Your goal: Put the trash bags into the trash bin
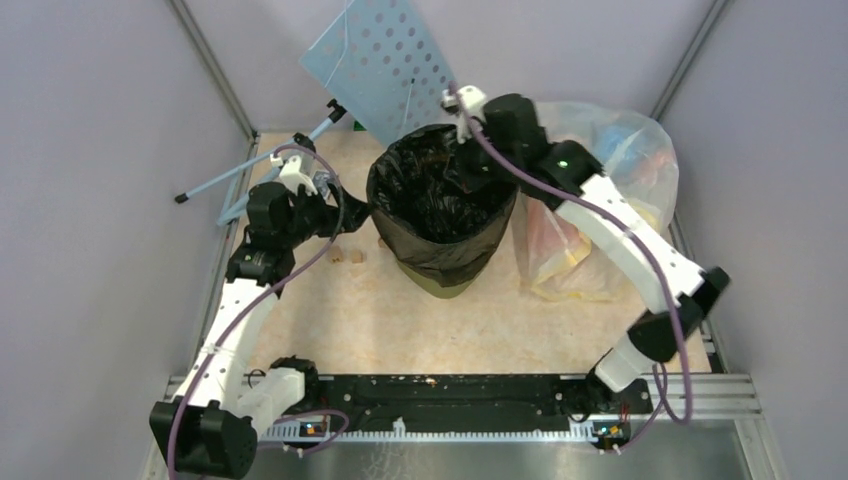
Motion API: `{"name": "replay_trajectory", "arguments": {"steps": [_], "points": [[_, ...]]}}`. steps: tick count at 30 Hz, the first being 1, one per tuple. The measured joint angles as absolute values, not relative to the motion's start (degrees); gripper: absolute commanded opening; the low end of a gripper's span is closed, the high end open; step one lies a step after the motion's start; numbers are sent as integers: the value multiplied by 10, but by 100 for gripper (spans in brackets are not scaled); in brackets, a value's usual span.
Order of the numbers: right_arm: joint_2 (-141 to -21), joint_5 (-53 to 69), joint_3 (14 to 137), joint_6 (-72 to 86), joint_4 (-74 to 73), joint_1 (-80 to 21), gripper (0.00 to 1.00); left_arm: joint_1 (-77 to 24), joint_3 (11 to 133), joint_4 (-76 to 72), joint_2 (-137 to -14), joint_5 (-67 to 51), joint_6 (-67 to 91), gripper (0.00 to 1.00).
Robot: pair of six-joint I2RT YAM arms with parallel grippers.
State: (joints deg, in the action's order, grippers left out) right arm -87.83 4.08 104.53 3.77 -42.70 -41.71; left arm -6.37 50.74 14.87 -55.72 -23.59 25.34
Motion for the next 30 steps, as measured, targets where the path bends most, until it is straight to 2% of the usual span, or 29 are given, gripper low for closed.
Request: {"name": "replay_trajectory", "arguments": {"steps": [6, 10, 22, 30], "points": [[-1038, 46, 1127, 2, -521, -445, 0, -64, 517, 142, -557, -251, 256, 90], [-1100, 44, 1141, -9, -568, -448, 0, -64, 517, 129, -562, -265, 266, 91], [-1113, 43, 1037, -4, -560, -442, 0, -63, 535, 101, -602, -297, 286, 91], [-1139, 64, 1016, 6, -534, -428, 0, -64, 563, 107, -604, -291, 268, 95]]}}
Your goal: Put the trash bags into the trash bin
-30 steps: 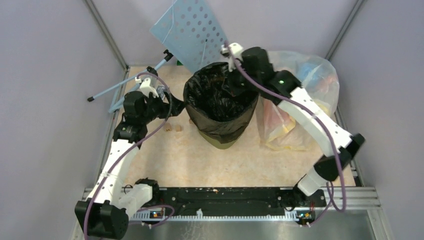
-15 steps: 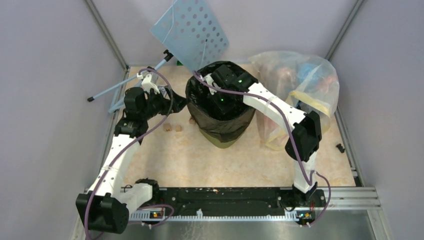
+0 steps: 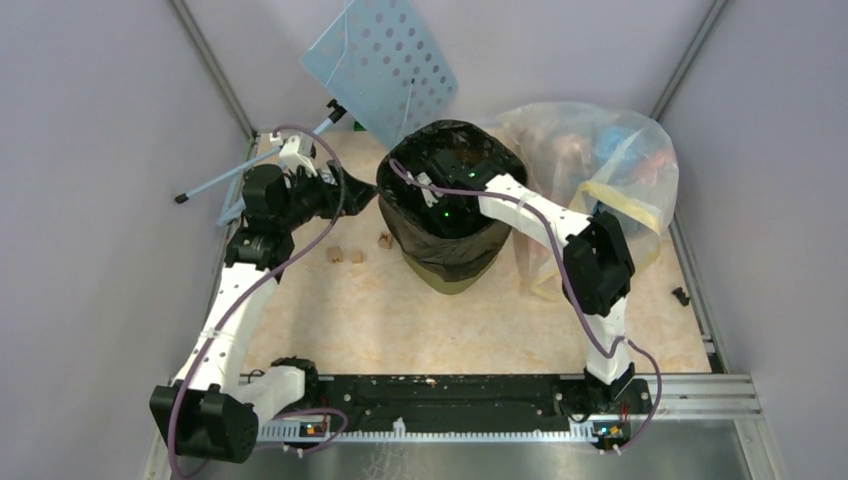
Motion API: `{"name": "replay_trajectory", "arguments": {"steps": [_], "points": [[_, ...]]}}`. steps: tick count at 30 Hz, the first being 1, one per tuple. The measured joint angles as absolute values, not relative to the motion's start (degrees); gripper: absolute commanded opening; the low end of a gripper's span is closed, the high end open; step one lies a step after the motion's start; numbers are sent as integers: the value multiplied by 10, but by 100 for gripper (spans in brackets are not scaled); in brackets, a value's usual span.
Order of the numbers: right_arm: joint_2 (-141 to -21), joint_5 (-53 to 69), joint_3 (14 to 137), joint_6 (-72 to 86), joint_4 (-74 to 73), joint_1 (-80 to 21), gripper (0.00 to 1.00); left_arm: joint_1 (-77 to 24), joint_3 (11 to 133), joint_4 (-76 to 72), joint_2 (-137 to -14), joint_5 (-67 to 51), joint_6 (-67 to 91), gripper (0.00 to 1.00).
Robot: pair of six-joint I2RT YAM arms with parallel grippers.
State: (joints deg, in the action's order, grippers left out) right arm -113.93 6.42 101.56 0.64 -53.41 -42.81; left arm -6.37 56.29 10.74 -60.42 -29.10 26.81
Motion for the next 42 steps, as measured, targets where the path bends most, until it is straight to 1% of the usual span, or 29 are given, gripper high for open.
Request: {"name": "replay_trajectory", "arguments": {"steps": [7, 20, 28, 34, 39, 41, 42], "points": [[-1183, 81, 1006, 6, -525, -413, 0, -64, 592, 108, -617, -291, 249, 98], [-1186, 139, 978, 6, -497, -386, 0, -64, 633, 101, -655, -325, 256, 98], [-1196, 149, 978, 1, -492, -385, 0, -64, 700, 102, -708, -352, 265, 86], [-1197, 149, 978, -4, -495, -384, 0, -64, 812, 104, -791, -382, 253, 82], [-1197, 146, 985, -10, -509, -384, 0, -64, 853, 102, -849, -416, 253, 79], [-1199, 142, 991, -14, -517, -384, 0, -64, 857, 103, -868, -427, 255, 75], [-1202, 140, 997, -18, -521, -385, 0, -64, 861, 104, -879, -433, 256, 71]]}}
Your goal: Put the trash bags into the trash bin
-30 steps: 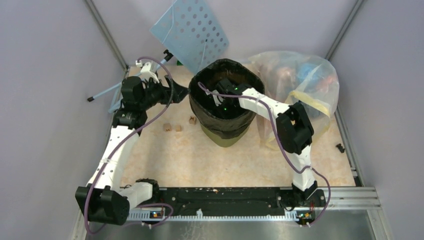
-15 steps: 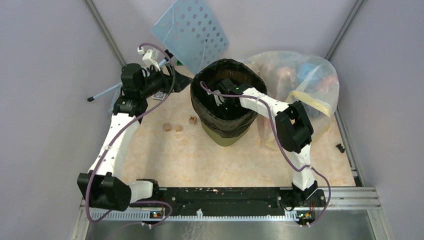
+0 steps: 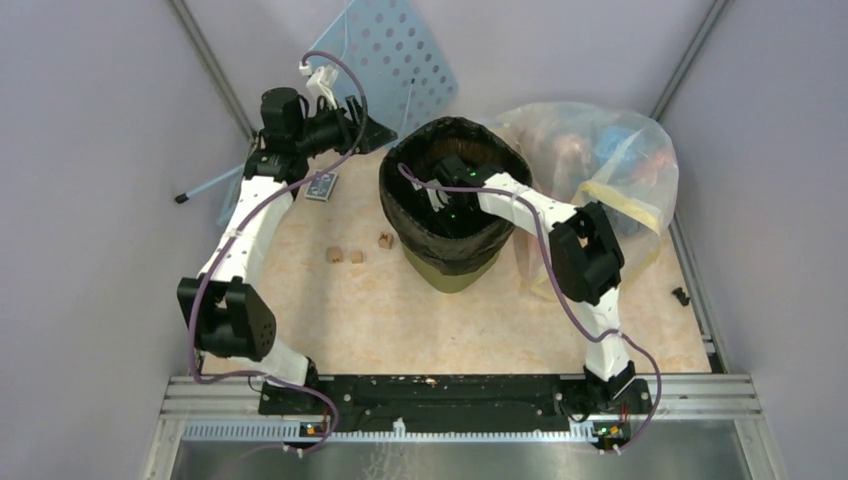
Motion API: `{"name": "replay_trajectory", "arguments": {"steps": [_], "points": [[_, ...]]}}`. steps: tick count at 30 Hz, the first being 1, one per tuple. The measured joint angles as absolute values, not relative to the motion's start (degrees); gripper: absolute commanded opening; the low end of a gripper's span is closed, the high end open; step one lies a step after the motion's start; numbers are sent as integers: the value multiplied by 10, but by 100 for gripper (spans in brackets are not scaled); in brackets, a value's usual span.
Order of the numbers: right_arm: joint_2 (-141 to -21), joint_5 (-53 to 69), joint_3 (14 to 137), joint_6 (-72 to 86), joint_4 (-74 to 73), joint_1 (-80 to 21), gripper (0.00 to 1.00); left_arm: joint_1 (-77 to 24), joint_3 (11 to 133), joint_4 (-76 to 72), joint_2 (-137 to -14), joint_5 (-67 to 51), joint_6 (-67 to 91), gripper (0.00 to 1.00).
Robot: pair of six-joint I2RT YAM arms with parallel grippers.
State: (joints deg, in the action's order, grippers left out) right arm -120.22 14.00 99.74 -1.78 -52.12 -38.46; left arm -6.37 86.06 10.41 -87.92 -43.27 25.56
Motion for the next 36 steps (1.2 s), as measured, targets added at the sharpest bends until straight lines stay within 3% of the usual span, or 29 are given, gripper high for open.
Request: {"name": "replay_trajectory", "arguments": {"steps": [8, 18, 28, 36], "points": [[-1215, 133, 1014, -38, -540, -385, 0, -64, 919, 101, -961, -498, 272, 52], [-1222, 132, 1021, -55, -554, -385, 0, -76, 949, 102, -1015, -565, 282, 57], [-1248, 112, 1055, -76, -583, -388, 0, -76, 971, 109, -1020, -592, 284, 44], [-1243, 111, 1054, -72, -583, -392, 13, -76, 979, 130, -1024, -585, 276, 47]]}}
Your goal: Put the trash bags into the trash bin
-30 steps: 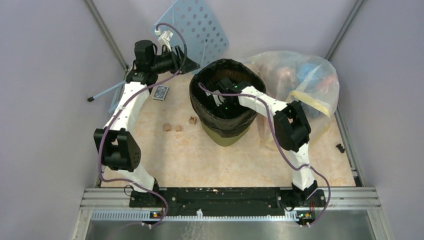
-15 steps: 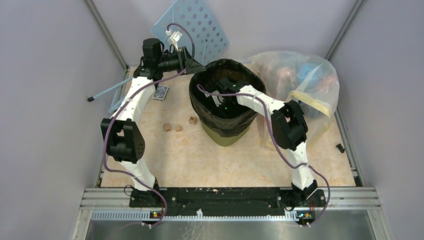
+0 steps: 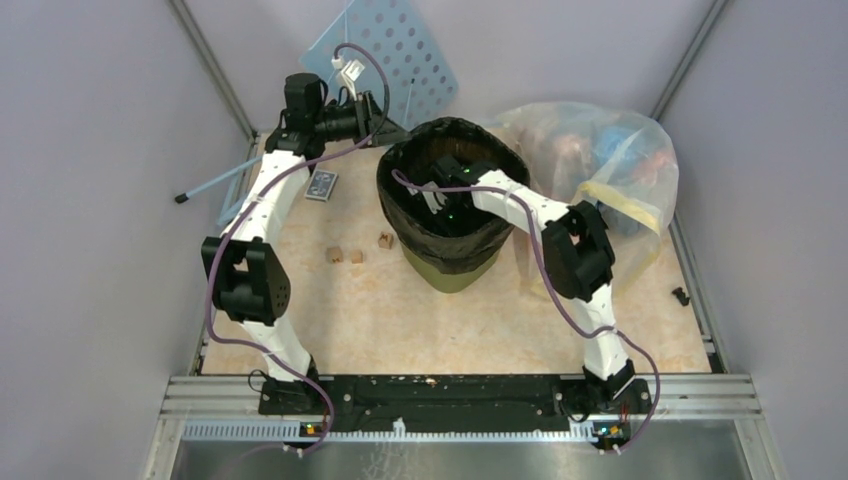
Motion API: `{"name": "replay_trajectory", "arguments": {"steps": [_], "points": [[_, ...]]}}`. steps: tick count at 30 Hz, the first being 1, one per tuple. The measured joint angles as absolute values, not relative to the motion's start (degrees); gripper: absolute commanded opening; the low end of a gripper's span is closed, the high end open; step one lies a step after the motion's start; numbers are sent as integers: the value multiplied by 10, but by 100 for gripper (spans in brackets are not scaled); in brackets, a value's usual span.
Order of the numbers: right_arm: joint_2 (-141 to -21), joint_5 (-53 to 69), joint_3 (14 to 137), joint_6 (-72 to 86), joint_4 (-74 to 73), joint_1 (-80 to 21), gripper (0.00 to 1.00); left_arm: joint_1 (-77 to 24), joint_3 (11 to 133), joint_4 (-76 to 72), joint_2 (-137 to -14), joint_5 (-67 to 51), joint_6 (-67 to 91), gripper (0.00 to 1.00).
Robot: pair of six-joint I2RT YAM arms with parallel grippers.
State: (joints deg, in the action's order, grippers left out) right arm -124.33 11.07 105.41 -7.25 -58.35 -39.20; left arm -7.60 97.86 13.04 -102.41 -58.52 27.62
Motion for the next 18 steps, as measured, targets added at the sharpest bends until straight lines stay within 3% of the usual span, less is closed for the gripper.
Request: {"name": "replay_trajectory", "arguments": {"steps": [13, 18], "points": [[-1136, 106, 1059, -44, -563, -400, 21, -76, 999, 152, -1024, -561, 272, 52], [-1126, 103, 1079, -30, -565, -400, 21, -79, 1031, 196, -1025, -527, 248, 60]]}}
